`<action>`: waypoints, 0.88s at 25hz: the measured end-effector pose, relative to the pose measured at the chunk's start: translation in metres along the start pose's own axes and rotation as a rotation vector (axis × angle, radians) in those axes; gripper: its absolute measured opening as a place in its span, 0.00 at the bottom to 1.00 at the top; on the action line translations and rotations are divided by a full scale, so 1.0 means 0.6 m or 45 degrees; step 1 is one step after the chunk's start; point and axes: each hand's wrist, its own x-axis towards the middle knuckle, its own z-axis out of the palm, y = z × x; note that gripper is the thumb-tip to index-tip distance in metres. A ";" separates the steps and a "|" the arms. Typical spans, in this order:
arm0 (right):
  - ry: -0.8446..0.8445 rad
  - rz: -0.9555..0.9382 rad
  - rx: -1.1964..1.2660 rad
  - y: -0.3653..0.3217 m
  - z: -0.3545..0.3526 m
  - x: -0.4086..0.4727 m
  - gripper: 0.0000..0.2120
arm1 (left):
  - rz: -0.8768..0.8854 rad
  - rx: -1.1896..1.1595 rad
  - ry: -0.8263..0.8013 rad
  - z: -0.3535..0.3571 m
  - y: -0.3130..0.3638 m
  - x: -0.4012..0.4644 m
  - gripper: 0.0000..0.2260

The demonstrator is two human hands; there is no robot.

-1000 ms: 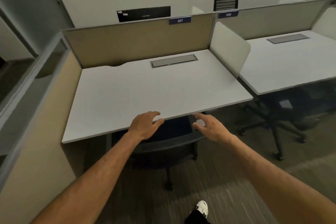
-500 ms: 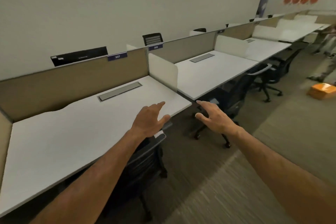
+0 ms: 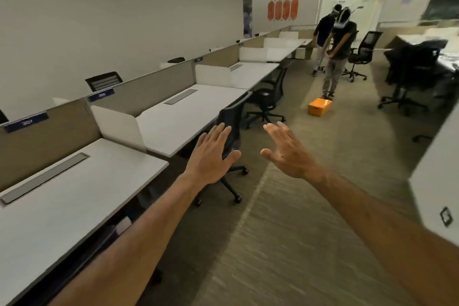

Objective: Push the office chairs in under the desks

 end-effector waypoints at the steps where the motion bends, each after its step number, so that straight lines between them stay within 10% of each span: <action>1: 0.020 0.044 -0.044 0.061 -0.047 -0.033 0.35 | 0.062 -0.030 -0.001 0.038 0.067 0.043 0.36; 22: 0.110 0.772 -0.191 0.673 -0.287 -0.302 0.37 | 0.598 -0.384 -0.430 0.562 0.619 0.432 0.34</action>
